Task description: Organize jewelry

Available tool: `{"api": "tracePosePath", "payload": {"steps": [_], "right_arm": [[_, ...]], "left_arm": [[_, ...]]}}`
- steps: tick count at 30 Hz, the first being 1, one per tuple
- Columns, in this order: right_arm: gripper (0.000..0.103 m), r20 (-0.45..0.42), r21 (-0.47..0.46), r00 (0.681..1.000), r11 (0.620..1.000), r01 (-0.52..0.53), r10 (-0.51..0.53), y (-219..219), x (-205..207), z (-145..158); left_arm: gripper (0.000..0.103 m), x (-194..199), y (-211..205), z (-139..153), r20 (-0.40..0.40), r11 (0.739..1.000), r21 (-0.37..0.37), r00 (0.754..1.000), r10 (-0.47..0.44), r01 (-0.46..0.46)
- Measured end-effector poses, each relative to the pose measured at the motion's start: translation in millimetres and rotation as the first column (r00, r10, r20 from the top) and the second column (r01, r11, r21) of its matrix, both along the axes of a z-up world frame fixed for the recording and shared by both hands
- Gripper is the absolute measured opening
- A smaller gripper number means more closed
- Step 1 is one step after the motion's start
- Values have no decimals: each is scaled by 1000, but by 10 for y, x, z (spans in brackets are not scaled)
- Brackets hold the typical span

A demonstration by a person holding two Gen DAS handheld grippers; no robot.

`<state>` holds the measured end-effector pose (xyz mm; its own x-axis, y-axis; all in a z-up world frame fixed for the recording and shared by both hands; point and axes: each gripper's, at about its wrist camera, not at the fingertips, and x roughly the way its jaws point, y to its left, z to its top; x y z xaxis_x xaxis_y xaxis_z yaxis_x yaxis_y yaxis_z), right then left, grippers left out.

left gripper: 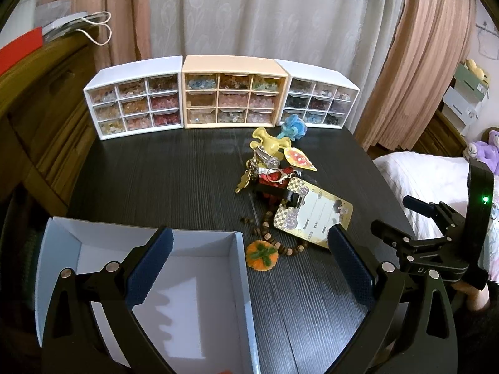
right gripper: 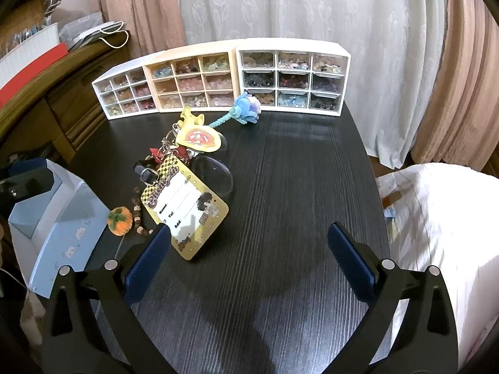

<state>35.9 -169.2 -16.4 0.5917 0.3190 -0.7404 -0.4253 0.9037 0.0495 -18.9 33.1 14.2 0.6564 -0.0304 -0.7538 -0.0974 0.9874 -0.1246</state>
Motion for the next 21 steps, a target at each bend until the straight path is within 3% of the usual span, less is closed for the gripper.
{"api": "tracePosePath", "payload": {"steps": [13,21], "right_arm": [[96,-6,7,1000,1000,8,-8,-27,2,-10],[96,-16,25,999,999,39,-38,-122,40,-21]], "left_arm": [[99,8,2,-13,0,1000,-6,1000,-4,4],[99,47,-28,-93,-40,1000,27,999,-2,3]]}}
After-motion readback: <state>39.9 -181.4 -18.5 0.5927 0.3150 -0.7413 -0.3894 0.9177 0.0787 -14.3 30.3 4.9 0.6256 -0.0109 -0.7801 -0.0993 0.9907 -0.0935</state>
